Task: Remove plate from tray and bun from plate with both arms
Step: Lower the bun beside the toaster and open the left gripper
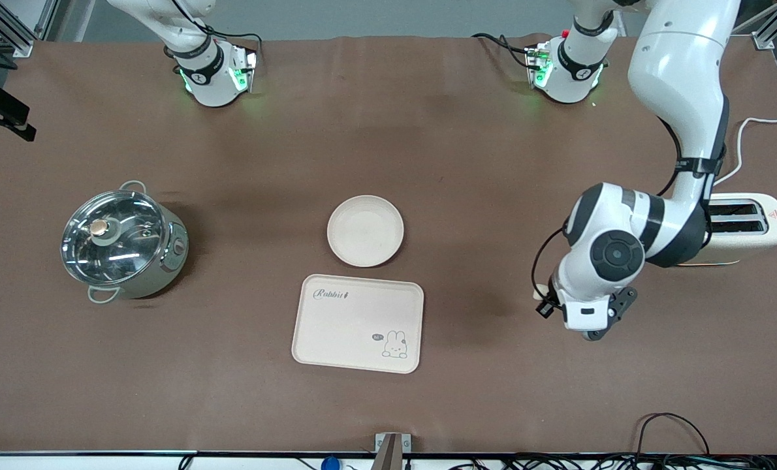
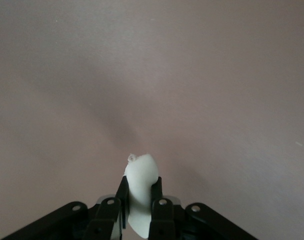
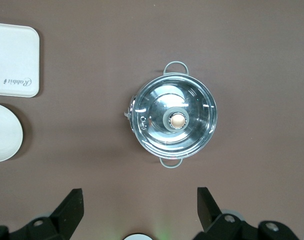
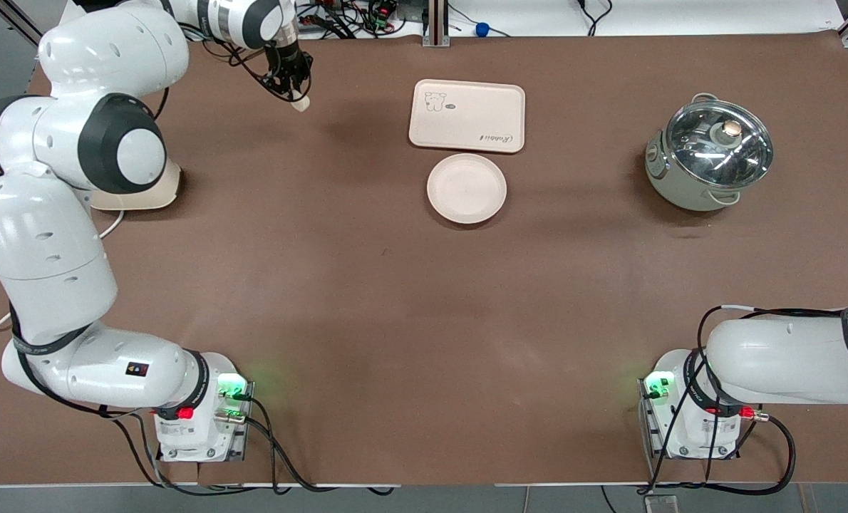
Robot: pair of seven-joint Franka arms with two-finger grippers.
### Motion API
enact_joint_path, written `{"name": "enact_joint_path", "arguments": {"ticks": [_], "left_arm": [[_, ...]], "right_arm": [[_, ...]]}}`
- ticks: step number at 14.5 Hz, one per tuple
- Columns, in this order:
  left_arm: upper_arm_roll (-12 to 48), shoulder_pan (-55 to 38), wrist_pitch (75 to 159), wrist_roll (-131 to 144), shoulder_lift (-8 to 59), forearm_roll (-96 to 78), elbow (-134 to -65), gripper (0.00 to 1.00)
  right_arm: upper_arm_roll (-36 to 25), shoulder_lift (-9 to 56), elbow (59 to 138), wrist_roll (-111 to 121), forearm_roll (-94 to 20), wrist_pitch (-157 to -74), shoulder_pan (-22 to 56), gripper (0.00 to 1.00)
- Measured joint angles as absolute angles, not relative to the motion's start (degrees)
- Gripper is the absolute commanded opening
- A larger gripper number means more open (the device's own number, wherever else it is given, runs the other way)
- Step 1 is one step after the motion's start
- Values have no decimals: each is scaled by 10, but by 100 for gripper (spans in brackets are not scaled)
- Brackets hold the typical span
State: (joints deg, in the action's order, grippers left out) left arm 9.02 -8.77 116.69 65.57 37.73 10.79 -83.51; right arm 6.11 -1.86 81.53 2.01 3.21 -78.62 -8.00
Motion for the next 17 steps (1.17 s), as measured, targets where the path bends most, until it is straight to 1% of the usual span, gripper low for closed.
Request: {"name": "enact_joint_path", "arguments": {"ticks": [2,3,4,5,7,9,11,14,17], "left_arm": [[90,-70,1186,649,404,108,-838,20],[90,-60,1198,646,418,108,-839,24],[90,-50,1210,642,431,108,-839,32],[90,-42,1221,638,441,108,-840,46],[91,-34,1236,632,453,108,-841,61],[93,-34,1238,632,454,108,-841,86],[94,-34,1239,632,452,108,-841,99],[96,-34,1241,632,439,107,-834,100],[98,-34,1233,622,400,107,-830,100]], "right_arm": [[57,-19,836,20,32,-817,-80,100],[57,-19,854,20,32,-839,-80,100],[57,-18,870,20,32,-855,-80,100],[57,-18,880,20,32,-863,-80,100],[54,-18,885,20,32,-865,-80,100],[52,-21,885,20,32,-865,-80,100],[46,-21,885,19,32,-862,-78,100],[35,-21,885,19,30,-862,-78,100],[28,-21,888,18,11,-860,-79,100]]}}
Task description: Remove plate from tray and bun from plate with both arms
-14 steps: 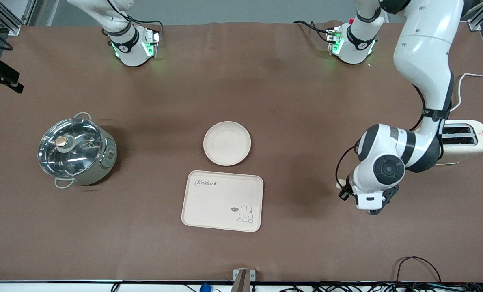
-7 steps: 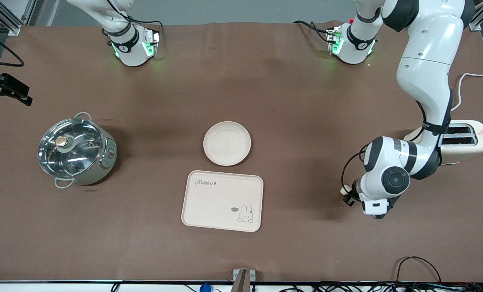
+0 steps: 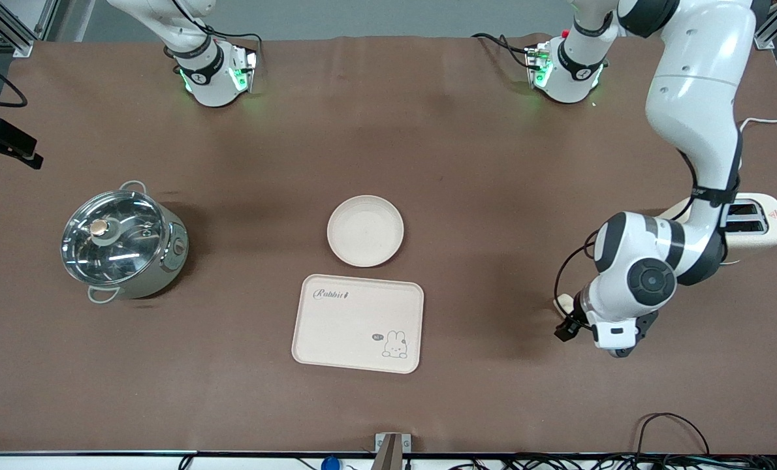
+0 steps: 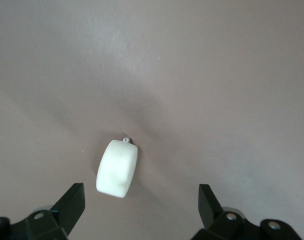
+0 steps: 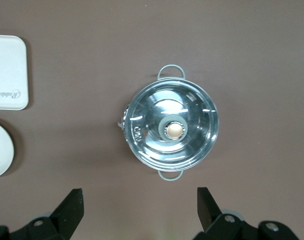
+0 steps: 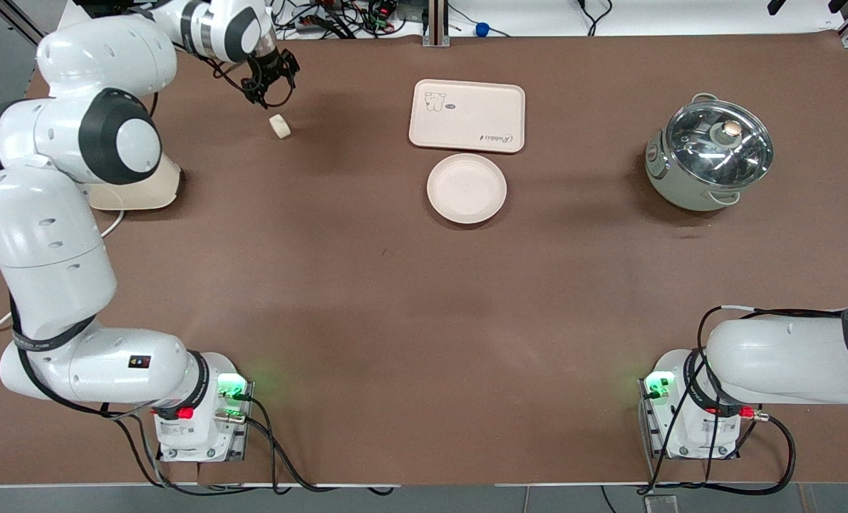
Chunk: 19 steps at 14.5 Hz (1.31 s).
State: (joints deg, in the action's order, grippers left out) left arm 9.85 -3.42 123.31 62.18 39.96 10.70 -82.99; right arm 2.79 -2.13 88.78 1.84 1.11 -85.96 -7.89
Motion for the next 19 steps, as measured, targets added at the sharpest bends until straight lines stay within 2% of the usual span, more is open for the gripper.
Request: {"name": "enact_joint_path", "arguments": {"ticks": [8,13,19], "left_arm": [[101,-14,1154,379,246,106,-825,100],[101,16,1023,194,131,67,-824,100],[97,38,893,52,43,38,-830,100]], "right_arm": [[17,-21,892,18,-5,-841,-76,100],[18,-21,892,18,-5,-840,-71,100],[18,-21,892,18,-5,-835,-69,100]]}}
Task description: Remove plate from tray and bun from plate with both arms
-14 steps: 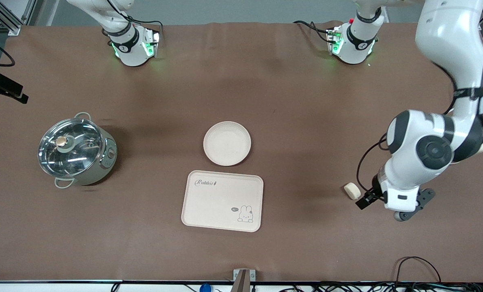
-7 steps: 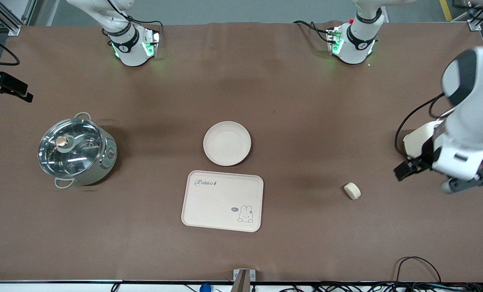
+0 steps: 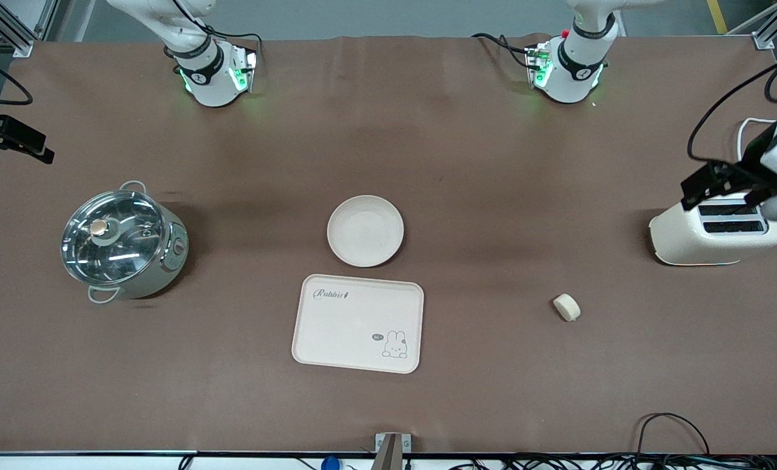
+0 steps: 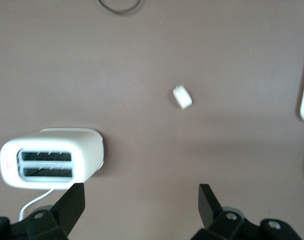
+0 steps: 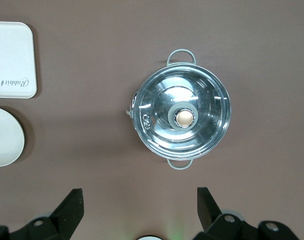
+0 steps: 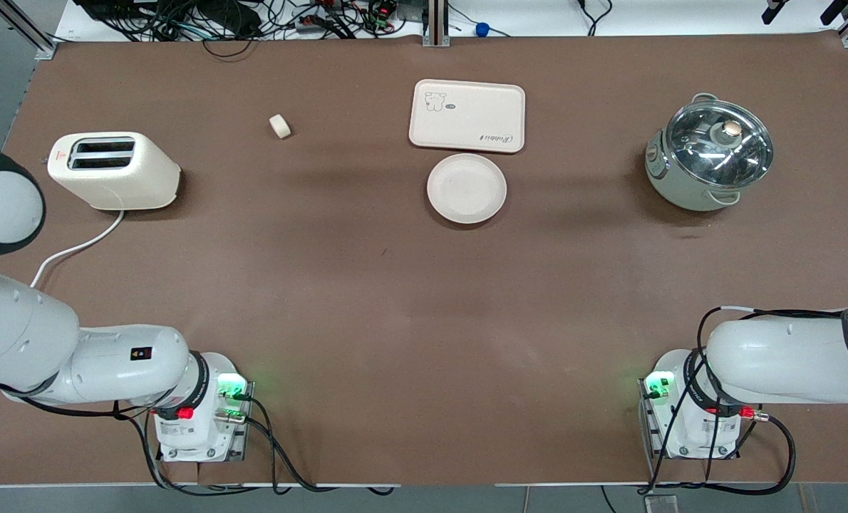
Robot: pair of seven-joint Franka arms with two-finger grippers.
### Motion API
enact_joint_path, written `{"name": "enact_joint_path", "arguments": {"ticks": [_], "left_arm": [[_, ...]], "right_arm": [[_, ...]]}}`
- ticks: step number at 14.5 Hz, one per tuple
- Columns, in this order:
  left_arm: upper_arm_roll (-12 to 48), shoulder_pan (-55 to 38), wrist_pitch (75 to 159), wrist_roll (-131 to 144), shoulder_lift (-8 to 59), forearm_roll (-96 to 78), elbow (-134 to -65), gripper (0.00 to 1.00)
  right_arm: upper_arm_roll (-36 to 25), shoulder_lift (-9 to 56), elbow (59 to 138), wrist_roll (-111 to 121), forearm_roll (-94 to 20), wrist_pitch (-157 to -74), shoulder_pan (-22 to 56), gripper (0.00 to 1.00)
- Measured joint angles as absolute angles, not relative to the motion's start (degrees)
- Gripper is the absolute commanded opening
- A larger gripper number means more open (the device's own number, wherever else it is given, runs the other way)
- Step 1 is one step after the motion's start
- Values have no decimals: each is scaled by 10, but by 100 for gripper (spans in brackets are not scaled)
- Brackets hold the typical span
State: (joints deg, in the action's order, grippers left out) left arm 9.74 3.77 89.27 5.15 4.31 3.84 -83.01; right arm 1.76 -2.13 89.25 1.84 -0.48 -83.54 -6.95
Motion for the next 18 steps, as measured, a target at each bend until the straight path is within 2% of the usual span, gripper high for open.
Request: {"name": "enact_joint_path", "arguments": {"ticks": [2,7,18], "left_arm": [[97,38,866,42,16,30,-845,100],[91,38,860,42,-51,6,-911,100],[103,33,859,41,-50,5,-918,100]], "right_arm": [[17,-21,892,18,-5,-835,-67,100],[16,-21,892,18,-5,-835,-63,100],[15,-22,892,18,-5,-835,-60,100]]}}
